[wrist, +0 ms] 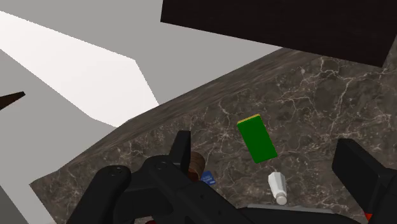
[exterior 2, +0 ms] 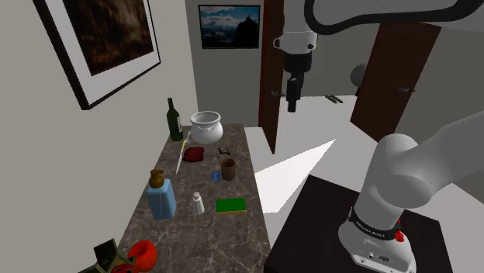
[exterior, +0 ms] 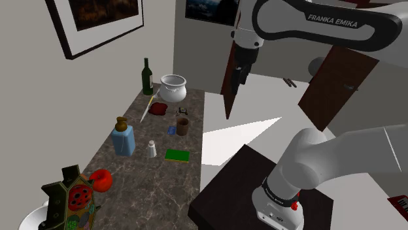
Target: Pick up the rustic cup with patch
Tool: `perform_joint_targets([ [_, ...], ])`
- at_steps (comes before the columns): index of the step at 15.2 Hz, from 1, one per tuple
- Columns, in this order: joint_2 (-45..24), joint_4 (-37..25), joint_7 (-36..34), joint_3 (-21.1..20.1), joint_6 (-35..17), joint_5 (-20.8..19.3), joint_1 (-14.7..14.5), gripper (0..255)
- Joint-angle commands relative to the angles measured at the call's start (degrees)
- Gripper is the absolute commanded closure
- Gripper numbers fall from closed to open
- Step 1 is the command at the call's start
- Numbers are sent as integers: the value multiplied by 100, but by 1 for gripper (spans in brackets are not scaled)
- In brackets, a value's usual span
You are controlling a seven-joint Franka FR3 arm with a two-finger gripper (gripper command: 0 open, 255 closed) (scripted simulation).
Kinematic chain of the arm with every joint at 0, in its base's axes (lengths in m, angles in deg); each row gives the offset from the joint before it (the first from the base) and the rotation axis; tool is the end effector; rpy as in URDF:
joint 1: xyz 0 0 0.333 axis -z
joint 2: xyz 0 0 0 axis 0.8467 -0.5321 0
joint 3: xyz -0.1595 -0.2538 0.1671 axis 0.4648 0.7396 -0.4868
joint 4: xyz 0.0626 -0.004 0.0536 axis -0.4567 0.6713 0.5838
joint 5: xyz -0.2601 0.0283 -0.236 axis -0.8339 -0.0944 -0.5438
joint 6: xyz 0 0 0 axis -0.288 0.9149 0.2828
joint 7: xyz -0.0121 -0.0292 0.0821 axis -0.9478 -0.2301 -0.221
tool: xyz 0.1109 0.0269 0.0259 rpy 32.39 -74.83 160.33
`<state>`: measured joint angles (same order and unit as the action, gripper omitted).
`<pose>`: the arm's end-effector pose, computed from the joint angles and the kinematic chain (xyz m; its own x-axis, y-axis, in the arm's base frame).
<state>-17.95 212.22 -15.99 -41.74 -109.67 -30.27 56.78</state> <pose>0.2541 -0.0088 0.6012 0.9840 0.1711 -0.0495 0.1752 -0.9801 0.0935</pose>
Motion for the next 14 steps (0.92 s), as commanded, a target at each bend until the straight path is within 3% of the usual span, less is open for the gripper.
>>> perform_joint_targets([
  [1, 0, 0, 0, 0, 0, 0, 0, 0],
  [14, -1938, 448, 655, 670, -2499, -183, 81, 0],
])
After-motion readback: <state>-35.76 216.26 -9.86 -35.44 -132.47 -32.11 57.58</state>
